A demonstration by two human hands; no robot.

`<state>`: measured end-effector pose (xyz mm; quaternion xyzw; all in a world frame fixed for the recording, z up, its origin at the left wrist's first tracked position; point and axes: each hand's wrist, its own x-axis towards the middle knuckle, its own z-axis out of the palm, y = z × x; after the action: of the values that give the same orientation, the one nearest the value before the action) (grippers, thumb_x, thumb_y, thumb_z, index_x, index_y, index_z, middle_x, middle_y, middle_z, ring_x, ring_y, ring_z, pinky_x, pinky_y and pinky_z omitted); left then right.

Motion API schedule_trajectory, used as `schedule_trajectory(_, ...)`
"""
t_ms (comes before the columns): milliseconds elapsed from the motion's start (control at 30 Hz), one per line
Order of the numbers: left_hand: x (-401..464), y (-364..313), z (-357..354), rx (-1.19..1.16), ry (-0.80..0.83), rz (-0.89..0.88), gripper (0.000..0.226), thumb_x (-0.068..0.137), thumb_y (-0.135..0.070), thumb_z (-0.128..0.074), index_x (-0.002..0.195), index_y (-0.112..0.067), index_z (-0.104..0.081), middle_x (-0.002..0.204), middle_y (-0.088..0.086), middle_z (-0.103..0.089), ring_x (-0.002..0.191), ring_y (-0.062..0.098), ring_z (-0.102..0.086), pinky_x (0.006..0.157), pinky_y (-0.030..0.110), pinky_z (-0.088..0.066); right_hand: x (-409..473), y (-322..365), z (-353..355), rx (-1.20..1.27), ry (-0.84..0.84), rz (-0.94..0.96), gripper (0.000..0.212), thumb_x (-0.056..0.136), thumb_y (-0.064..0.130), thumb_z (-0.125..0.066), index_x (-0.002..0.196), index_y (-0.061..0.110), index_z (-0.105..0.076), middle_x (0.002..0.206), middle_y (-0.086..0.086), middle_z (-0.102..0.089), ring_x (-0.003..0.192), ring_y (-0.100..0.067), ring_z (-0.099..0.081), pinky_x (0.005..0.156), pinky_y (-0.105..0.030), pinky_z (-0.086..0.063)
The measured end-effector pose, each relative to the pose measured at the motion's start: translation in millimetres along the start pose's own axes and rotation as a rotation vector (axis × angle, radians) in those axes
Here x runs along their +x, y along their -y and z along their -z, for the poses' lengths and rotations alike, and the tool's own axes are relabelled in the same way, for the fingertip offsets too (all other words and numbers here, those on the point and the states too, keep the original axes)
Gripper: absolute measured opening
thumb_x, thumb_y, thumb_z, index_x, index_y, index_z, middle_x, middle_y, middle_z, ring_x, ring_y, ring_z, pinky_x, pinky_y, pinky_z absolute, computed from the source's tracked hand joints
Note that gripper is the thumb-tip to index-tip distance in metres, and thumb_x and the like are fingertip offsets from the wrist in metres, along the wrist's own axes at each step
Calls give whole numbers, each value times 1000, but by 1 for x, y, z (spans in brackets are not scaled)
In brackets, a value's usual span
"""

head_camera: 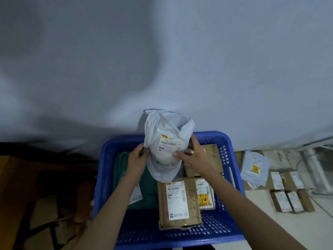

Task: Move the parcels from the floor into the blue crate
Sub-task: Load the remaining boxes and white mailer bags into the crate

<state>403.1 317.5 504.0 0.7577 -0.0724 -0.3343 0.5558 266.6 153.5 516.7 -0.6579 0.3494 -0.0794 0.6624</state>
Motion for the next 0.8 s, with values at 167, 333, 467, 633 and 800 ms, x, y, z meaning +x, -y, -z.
schedule_trajectory(167, 2, 8, 14, 128, -57, 28, 14, 95, -16, -54, 94, -16, -68, 94, 2, -69, 86, 17, -63, 79, 32, -50, -28, -31, -32, 306, -107, -319, 58, 75, 27, -81, 122, 18, -49, 116, -1, -65, 96, -18, -69, 73, -37, -60)
schedule_trajectory(333, 29, -1, 14, 495, 49, -87, 20, 95, -15, -51, 102, -11, -70, 97, 1, -70, 90, 17, -62, 77, 26, -45, -34, -58, -53, 578, -51, -509, 69, 69, 31, -85, 128, 18, -53, 123, -6, -66, 107, -27, -67, 79, -39, -59)
schedule_trajectory(467, 62, -17, 11, 717, 200, -203, 20, 95, -11, -49, 95, -10, -69, 95, 2, -70, 90, 18, -61, 76, 29, -43, -22, -63, -17, 450, -77, -497, 98, 45, 53, -92, 125, 18, -47, 122, -8, -63, 106, -30, -66, 92, -48, -54)
schedule_trajectory(633, 83, -6, -13, 843, 322, -252, 22, 97, -13, -48, 102, -7, -69, 100, 3, -68, 91, 16, -59, 76, 25, -41, 3, -71, 24, 245, 93, -475, 73, 67, 39, -84, 129, 19, -51, 112, -5, -71, 96, -26, -71, 82, -43, -58)
schedule_trajectory(800, 93, 40, -30, 740, 176, -183, 19, 93, -9, -54, 96, -8, -72, 98, 4, -72, 90, 19, -64, 78, 25, -46, 24, -95, 24, 163, 97, -489, 57, 74, 45, -77, 121, 19, -58, 107, 0, -73, 95, -22, -71, 87, -44, -56)
